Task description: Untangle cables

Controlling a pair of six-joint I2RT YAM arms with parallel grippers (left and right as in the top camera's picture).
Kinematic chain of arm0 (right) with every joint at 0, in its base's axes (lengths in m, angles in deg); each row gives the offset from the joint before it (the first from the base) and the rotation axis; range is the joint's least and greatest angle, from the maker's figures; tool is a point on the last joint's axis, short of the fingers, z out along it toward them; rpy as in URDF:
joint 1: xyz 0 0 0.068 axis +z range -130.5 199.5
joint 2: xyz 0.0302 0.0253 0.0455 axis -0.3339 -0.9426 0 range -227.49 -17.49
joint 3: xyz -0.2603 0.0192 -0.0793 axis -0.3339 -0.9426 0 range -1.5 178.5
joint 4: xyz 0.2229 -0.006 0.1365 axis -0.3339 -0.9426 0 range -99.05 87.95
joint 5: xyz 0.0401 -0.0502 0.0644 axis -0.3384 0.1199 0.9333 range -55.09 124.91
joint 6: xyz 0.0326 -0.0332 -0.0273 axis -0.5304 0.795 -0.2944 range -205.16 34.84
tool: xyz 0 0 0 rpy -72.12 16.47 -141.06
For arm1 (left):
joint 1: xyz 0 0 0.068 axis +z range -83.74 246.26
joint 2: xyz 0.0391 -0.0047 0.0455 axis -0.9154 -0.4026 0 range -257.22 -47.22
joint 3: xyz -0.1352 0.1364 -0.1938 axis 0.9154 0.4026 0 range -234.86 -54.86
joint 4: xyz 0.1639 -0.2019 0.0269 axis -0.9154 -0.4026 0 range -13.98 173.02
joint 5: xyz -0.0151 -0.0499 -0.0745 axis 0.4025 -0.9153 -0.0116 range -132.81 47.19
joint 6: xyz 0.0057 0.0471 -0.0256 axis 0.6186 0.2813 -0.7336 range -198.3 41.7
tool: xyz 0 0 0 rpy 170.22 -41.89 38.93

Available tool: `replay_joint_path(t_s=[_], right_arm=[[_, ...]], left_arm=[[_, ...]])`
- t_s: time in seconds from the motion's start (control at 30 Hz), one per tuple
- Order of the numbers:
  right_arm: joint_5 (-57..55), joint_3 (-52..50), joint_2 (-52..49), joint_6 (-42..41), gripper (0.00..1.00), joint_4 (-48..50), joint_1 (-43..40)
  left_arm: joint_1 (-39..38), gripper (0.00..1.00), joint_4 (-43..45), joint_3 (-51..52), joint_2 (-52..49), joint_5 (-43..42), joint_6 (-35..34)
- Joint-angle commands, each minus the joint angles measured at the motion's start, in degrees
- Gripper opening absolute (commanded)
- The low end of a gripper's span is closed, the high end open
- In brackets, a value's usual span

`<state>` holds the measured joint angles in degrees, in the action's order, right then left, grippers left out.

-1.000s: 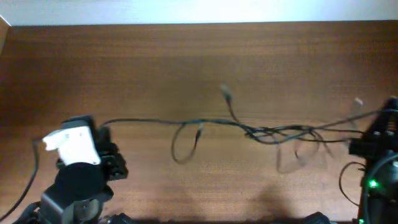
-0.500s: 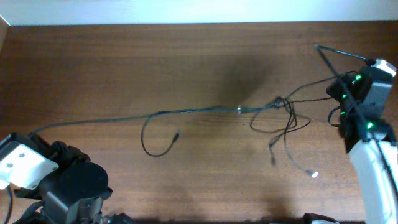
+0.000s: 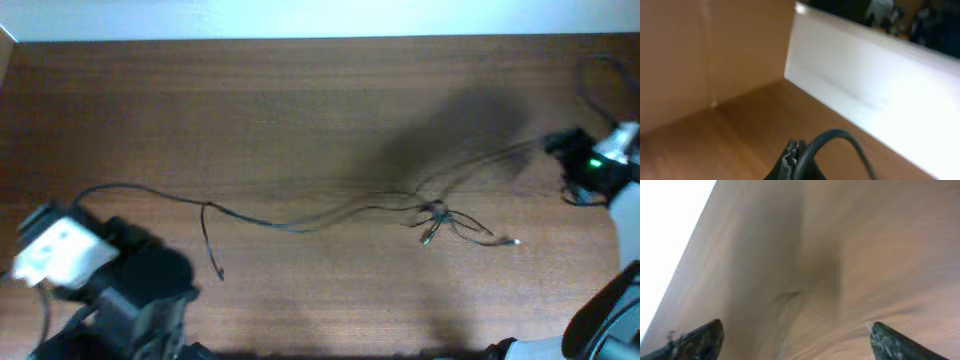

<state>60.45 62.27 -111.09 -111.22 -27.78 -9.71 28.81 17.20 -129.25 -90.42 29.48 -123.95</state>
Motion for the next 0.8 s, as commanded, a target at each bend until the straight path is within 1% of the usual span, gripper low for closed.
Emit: replay_joint_path(t_s=[0.0,0.03,0.07,0.1,0.13,0.17,0.2,0.23,0.27,0.3,0.33,0.4,0.43,0.47,0.5,0.57,0.63,0.67,0.7,0.73,0.77], right_arm=[[4.7,2.2,1.4,9.8,0.98,-1.1,10.4],[3.5,2.2,1.9,11.2,0.99,-3.1,14.0],[1.9,2.2,2.0,10.7,0.98,-8.0,16.9],[2.5,2.2,2.0,12.7,0.99,-12.0,19.0],[6.6,2.2,2.0,17.0,0.99,-13.7,20.2],[17.8,2.2,2.0,25.1,0.99,-15.1,21.0],[26.5,2.2,2.0,29.9,0.99,-15.5,21.0],[35.3,2.2,2.0,33.8,0.99,-15.5,21.3],[45.0,2.2,2.0,39.0,0.99,-15.4,22.6],[48.3,2.2,2.0,41.7,0.99,-15.3,24.6],[47.5,2.2,2.0,41.9,1.00,-14.1,27.5],[43.8,2.2,2.0,41.9,1.00,-10.3,35.2],[32.4,2.2,2.0,38.1,0.96,-6.8,39.8],[13.5,2.2,2.0,30.0,0.94,-5.9,44.0],[5.3,2.2,2.0,26.7,0.90,-6.4,45.8],[-9.7,2.2,1.9,19.3,0.78,-7.8,49.7],[-16.9,2.1,1.3,14.9,0.77,-10.1,50.9],[-18.7,1.9,0.1,12.7,0.75,-11.4,51.0],[-16.9,1.8,-1.4,12.3,0.73,-12.7,51.1],[-11.5,1.7,-3.1,16.1,0.73,-14.1,51.9],[-10.6,1.7,-3.9,17.2,0.73,-14.5,53.1]], left_arm=[[0.1,0.00,4.3,5.1,-8.6,-10.5,-0.4],[0.1,0.02,4.4,5.1,-12.5,-10.6,-0.4],[0.1,0.01,5.1,5.1,-16.9,-12.0,-0.4],[0.1,0.00,9.3,5.1,-21.2,-18.4,-0.3],[0.1,0.00,12.3,5.1,-22.5,-21.9,1.0],[0.1,0.00,17.5,4.6,-22.8,-29.8,8.4],[0.1,0.00,20.7,2.6,-21.9,-40.0,17.7],[0.1,0.00,21.4,0.3,-20.8,-47.5,23.2],[0.1,0.00,21.4,-2.8,-19.0,-55.6,27.1],[0.1,0.00,21.4,-5.1,-17.4,-59.6,28.4],[0.1,0.00,21.5,-8.0,-14.9,-60.8,28.8],[0.1,0.00,21.9,-11.4,-10.0,-60.7,28.8],[0.1,0.01,21.8,-12.1,-6.8,-57.9,28.8],[0.1,0.02,20.9,-12.1,-5.2,-52.8,28.8],[0.1,0.02,19.4,-12.1,-4.1,-47.7,28.8],[0.1,0.01,17.9,-12.0,-4.1,-44.2,28.8],[0.1,0.00,18.0,-12.0,-4.1,-40.9,28.8],[0.1,0.00,17.7,-12.0,-4.1,-38.9,28.8],[0.1,0.00,17.5,-12.0,-4.1,-38.4,28.8],[0.1,0.00,17.3,-12.0,-4.1,-38.4,28.8],[0.1,0.00,17.1,-12.0,-4.1,-38.1,28.8]])
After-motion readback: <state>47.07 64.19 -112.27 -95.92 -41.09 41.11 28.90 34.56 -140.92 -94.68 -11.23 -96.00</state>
